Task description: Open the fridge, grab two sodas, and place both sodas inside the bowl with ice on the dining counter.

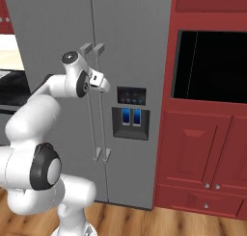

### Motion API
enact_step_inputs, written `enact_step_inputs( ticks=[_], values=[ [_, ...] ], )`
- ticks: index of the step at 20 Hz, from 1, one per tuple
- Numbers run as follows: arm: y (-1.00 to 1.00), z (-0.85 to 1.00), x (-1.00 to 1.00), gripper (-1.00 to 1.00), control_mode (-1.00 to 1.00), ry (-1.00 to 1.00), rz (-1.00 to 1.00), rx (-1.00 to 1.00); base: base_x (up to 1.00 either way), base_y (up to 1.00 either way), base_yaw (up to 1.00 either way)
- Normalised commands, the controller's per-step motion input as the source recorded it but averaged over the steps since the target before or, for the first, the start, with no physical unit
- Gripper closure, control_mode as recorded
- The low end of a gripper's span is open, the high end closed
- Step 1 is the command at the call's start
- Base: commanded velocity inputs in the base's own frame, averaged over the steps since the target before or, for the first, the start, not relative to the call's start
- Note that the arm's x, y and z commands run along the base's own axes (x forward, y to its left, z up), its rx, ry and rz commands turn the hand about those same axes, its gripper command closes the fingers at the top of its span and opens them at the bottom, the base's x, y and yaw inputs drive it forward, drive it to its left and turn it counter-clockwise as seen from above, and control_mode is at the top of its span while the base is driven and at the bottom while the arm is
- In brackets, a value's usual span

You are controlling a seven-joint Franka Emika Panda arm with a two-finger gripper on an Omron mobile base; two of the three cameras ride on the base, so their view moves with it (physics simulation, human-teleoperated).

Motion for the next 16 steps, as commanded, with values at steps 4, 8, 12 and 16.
enact_step_inputs(
  ticks=[4, 8, 12, 16],
  values=[
    [-0.01, -0.15, 0.3, -1.0, -1.0, 0.0, 0.0, 0.0, 0.0, 0.0, 0.0],
    [-0.06, -0.25, 0.22, -1.0, -1.0, -0.03, 0.01, 0.0, 0.0, 0.0, 0.0],
    [-0.23, -0.19, 0.13, -1.0, -1.0, -0.05, 0.06, 0.0, 0.0, 0.0, 0.0],
    [-0.1, -0.14, 0.3, -1.0, -1.0, -0.03, 0.05, 0.0, 0.0, 0.0, 0.0]
  ],
)
